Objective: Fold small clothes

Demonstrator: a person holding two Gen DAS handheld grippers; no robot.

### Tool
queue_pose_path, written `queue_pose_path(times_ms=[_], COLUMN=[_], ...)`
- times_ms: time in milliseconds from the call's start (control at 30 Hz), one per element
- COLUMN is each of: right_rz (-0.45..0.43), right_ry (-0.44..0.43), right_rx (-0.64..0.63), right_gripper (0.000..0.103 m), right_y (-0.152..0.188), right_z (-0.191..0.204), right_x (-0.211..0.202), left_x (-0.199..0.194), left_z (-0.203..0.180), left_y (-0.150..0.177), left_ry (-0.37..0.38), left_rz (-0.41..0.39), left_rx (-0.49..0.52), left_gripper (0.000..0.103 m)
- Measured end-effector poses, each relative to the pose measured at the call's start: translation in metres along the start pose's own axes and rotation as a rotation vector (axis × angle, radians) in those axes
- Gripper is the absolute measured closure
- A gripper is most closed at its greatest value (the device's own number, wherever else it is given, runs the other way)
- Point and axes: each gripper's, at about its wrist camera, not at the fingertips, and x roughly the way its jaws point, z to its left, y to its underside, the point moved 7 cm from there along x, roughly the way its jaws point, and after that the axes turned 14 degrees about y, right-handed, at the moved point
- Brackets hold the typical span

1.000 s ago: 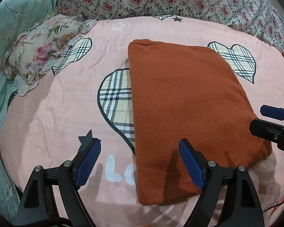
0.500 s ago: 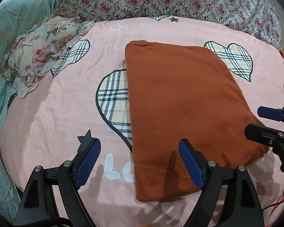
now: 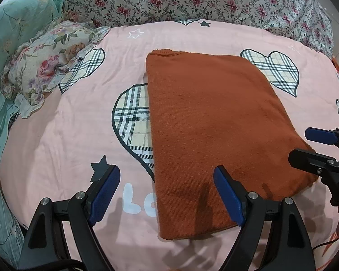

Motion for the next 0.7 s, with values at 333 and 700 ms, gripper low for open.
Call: queue_pose_path(times_ms=[333, 700], right_rz=[0.001, -0.006], right_ry=[0.002, 0.005], right_rx=[-0.004, -0.001], right_gripper=[0.014, 0.014], right_y=[0.0006, -0.0008], right_z=[0.0005, 0.002], right_x=[0.0001, -0.0016], left_x=[0.0005, -0.0008], left_z=[0.0005, -0.0009], left_y=[-0.0001, 0.0001], left_ry=[0.006, 0.009], left_rz=[0.0, 0.0], left_rx=[0.007, 0.009], left_gripper=[0.018, 0.017])
